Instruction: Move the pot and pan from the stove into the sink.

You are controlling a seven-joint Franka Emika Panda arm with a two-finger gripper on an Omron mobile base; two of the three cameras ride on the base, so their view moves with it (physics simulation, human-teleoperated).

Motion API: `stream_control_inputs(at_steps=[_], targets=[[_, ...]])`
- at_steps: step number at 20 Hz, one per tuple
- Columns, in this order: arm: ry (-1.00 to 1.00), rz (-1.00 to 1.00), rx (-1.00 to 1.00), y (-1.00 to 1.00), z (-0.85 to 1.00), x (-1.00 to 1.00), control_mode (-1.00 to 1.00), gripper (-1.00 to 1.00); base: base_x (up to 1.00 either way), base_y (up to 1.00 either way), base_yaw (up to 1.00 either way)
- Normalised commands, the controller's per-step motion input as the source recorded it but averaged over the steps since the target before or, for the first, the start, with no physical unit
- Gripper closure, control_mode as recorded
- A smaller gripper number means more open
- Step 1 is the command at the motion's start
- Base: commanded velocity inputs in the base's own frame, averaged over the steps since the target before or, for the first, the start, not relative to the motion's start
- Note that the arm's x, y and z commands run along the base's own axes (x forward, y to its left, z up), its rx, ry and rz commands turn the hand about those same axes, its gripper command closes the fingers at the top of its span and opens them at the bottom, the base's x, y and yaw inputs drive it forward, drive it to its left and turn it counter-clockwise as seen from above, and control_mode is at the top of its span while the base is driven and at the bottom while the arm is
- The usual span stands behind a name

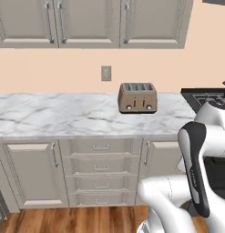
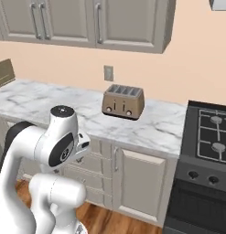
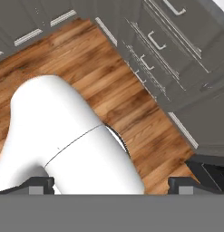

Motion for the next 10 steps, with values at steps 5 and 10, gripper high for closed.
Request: stream_control_inputs(at_steps=[5, 10], targets=[[0.00, 0.00, 0.00, 0.00, 0.00, 0.00, 1.00, -1.00, 0.08, -0.99, -0.05], [0.00, 0.00, 0.00, 0.00, 0.00, 0.00, 1.00, -1.00, 0.07, -1.00, -0.05]])
